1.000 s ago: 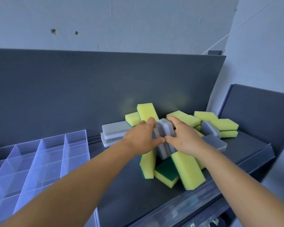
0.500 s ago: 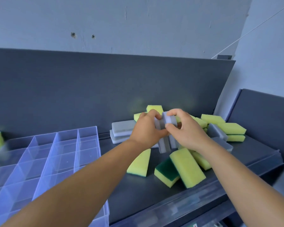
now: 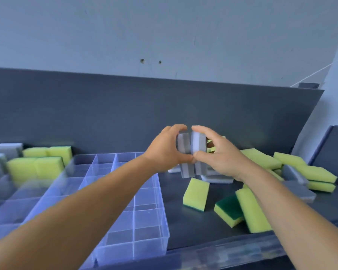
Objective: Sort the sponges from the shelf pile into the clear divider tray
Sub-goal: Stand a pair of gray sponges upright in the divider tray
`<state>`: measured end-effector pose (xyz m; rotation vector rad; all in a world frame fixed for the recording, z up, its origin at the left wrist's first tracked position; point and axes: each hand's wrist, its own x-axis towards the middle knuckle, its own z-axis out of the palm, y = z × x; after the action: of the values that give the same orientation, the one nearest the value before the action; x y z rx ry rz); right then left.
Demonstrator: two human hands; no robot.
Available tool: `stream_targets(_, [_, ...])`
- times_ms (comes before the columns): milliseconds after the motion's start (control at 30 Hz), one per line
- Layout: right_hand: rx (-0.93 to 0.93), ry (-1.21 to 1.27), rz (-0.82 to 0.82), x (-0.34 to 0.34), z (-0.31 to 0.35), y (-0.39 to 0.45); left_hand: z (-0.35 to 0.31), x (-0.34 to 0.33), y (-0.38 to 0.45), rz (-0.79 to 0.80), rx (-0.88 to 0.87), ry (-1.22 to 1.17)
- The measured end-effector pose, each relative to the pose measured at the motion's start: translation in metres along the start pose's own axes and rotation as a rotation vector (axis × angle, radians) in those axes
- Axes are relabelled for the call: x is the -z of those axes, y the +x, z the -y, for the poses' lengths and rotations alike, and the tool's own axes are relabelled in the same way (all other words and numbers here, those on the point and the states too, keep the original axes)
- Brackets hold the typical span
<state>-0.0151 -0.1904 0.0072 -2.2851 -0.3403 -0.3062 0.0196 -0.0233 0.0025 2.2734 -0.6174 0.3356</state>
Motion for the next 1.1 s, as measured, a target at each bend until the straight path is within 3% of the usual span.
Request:
stream_targets(300, [0.110,0.004,0.007,-0.074,0.057,0.045,0.067,0.091,-0.026,-0.009,0.100,0.130])
stream_targets(533, [0.075,0.052,-0.108,-0.135,0.093,0.085,0.129,0.147,-0.033,-0.101,0.171,0.312])
stream_targets(633, [0.068,-0.020,-0.071,-0.161,0.100,0.103,0.158,0.168,-0.033,-0.137,0.210,0.359])
stream_targets(1100, [0.097,-0.196,-0.083,-0.214,0.099,0.150,0.238,0.193,-0.018,-0.114,0.243,0.402])
